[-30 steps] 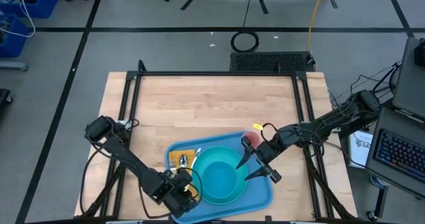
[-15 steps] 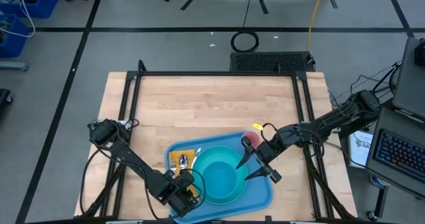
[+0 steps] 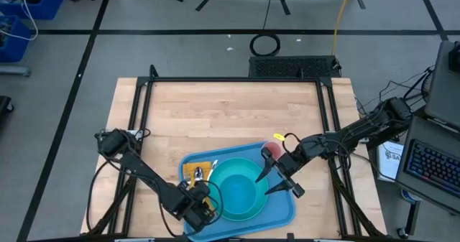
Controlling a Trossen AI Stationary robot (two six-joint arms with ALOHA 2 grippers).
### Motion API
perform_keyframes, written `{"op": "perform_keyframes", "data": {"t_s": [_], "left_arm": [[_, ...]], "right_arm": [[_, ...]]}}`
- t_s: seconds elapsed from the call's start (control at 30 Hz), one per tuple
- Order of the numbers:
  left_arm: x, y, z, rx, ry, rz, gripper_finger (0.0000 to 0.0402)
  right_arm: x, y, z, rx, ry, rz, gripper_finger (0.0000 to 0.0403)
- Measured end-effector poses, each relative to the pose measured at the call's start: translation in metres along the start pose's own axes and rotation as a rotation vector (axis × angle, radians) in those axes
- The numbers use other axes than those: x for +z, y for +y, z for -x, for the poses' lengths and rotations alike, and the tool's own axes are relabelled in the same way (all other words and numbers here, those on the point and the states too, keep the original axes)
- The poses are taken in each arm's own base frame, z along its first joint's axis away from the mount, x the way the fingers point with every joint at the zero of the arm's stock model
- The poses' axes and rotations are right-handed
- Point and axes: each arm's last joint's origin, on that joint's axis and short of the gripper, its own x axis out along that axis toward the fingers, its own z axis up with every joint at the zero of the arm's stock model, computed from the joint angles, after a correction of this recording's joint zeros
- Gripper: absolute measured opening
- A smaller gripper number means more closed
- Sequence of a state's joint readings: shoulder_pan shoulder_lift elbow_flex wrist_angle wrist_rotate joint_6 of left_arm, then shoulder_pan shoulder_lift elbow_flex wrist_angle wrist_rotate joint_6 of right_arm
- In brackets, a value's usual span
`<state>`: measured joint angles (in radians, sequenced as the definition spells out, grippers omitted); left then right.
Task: Set up tray
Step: Put the knife on top of the napkin to the right of the spoon
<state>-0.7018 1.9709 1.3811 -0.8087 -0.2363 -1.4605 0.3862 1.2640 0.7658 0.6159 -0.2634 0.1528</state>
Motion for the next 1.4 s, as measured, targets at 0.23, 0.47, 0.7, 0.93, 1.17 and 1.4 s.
{"op": "perform_keyframes", "data": {"t_s": [0.23, 0.47, 0.7, 0.93, 1.17, 1.4], "left_arm": [[0.0, -0.002, -0.008, 0.003, 0.01, -0.007, 0.0175], [0.001, -0.002, -0.008, 0.0, 0.018, -0.01, 0.0175], [0.0, 0.002, -0.013, 0.002, 0.018, -0.007, 0.0175], [-0.002, 0.006, -0.024, -0.051, 0.018, 0.03, 0.0175], [-0.003, 0.002, -0.021, -0.066, 0.027, 0.072, 0.0175], [-0.004, 0.001, -0.021, -0.071, 0.03, 0.113, 0.014]], "right_arm": [[0.0, 0.0, 0.0, -0.001, 0.003, -0.001, 0.0201], [0.0, 0.0, 0.0, -0.001, 0.006, -0.001, 0.0201], [0.0, 0.0, 0.0, -0.001, 0.006, -0.001, 0.0201], [0.0, 0.0, 0.0, -0.001, 0.006, -0.001, 0.0201], [0.0, 0.0, 0.0, -0.001, 0.006, 0.003, 0.0201], [0.0, 0.0, 0.0, -0.001, 0.006, 0.006, 0.0201]]}}
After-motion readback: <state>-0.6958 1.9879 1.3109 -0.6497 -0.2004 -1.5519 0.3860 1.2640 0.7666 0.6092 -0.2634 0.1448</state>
